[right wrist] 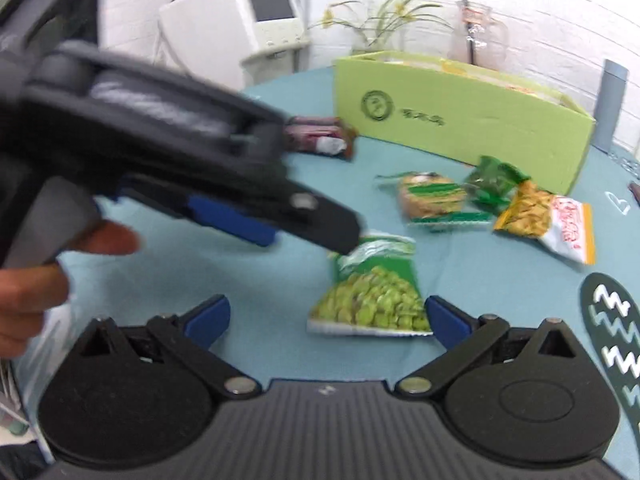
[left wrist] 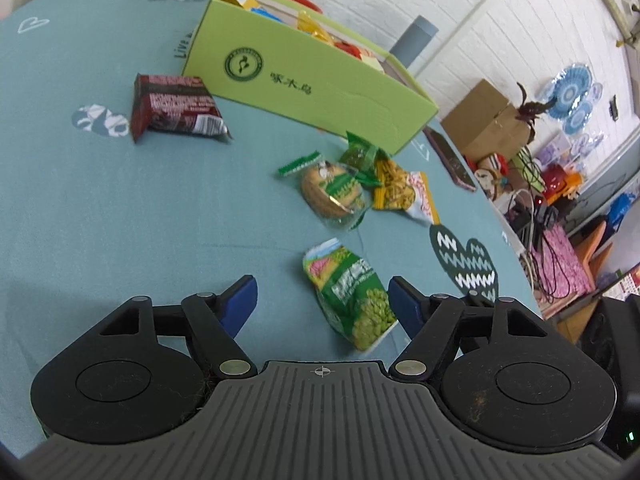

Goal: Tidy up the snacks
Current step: 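Grasp the green pea snack bag with the left tool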

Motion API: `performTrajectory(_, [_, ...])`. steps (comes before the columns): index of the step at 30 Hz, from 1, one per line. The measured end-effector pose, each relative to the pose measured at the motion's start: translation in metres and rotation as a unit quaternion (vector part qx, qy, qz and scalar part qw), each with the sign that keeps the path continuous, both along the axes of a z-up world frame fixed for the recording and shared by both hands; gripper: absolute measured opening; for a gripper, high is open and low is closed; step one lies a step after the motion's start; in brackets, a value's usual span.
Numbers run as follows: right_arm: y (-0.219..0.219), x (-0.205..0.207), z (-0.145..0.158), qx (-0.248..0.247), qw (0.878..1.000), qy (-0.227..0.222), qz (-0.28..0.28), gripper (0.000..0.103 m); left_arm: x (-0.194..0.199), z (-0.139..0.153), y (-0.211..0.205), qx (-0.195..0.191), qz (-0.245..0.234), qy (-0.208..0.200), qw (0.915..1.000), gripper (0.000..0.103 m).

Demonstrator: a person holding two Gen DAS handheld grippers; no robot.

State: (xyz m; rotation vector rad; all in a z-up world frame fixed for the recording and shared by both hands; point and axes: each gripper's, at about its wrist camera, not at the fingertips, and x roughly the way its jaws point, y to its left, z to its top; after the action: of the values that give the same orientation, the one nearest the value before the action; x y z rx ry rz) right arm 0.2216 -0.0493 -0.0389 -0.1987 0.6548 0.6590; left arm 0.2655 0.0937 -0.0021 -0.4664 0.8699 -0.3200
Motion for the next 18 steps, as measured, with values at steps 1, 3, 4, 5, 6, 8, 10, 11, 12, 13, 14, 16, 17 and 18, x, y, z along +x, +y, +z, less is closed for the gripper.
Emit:
performTrajectory(1, [0.002, -0.004, 0.000, 0.005, 1.000, 0.003, 0.009, 0.102, 0.000, -0.001, -0.001, 0.002, -0.001, 0.002, 1.0000, 0.058])
performTrajectory(3, [0.004, -0.009, 0.000, 0.001, 1.000, 0.000, 0.014, 0.102, -0.001, -0.002, -0.002, 0.004, -0.002, 0.000, 1.0000, 0.058])
performTrajectory(4, [0.004, -0.009, 0.001, -0.003, 1.000, -0.004, 0.009, 0.102, -0.001, -0.002, -0.003, 0.005, -0.003, -0.001, 1.0000, 0.058])
performTrajectory(5, [0.004, -0.008, 0.001, -0.006, 1.000, -0.008, 0.002, 0.102, -0.002, -0.001, -0.003, 0.004, -0.004, -0.001, 1.0000, 0.058])
performTrajectory(6, [0.003, -0.007, 0.001, -0.005, 1.000, -0.009, -0.006, 0.102, -0.002, -0.001, -0.004, 0.004, -0.006, 0.000, 1.0000, 0.058])
performTrajectory(8, [0.002, -0.001, 0.001, 0.003, 1.000, -0.003, -0.013, 0.102, -0.002, -0.002, -0.004, 0.006, -0.006, -0.001, 1.0000, 0.059])
performTrajectory(10, [0.003, 0.003, 0.000, 0.009, 1.000, 0.004, -0.014, 0.102, -0.001, -0.002, -0.003, 0.005, -0.005, 0.000, 1.0000, 0.059])
performTrajectory(11, [0.005, 0.004, -0.002, 0.010, 1.000, 0.006, -0.013, 0.102, -0.001, -0.002, -0.004, 0.005, -0.005, 0.000, 1.0000, 0.060])
performTrajectory(12, [0.006, 0.003, -0.003, 0.008, 1.000, 0.005, -0.012, 0.102, 0.000, -0.002, -0.004, 0.006, -0.006, 0.000, 1.0000, 0.060])
performTrajectory(13, [0.008, 0.002, -0.004, 0.005, 1.000, 0.001, -0.011, 0.102, 0.001, -0.002, -0.005, 0.007, -0.006, -0.001, 1.0000, 0.061])
performTrajectory(14, [0.009, 0.002, -0.004, 0.002, 1.000, 0.000, -0.011, 0.102, 0.001, -0.002, -0.006, 0.008, -0.007, -0.001, 0.9999, 0.061])
performTrajectory(16, [0.009, 0.003, -0.004, 0.001, 1.000, -0.001, -0.012, 0.102, 0.002, -0.002, -0.008, 0.013, -0.009, -0.002, 0.9999, 0.062])
performTrajectory(17, [0.009, 0.004, -0.004, 0.002, 1.000, -0.002, -0.012, 0.102, 0.003, -0.002, -0.009, 0.016, -0.010, -0.003, 0.9998, 0.062])
performTrajectory(18, [0.009, 0.004, -0.004, 0.002, 1.000, -0.002, -0.011, 0.102, 0.003, -0.002, -0.009, 0.016, -0.010, -0.003, 0.9998, 0.062])
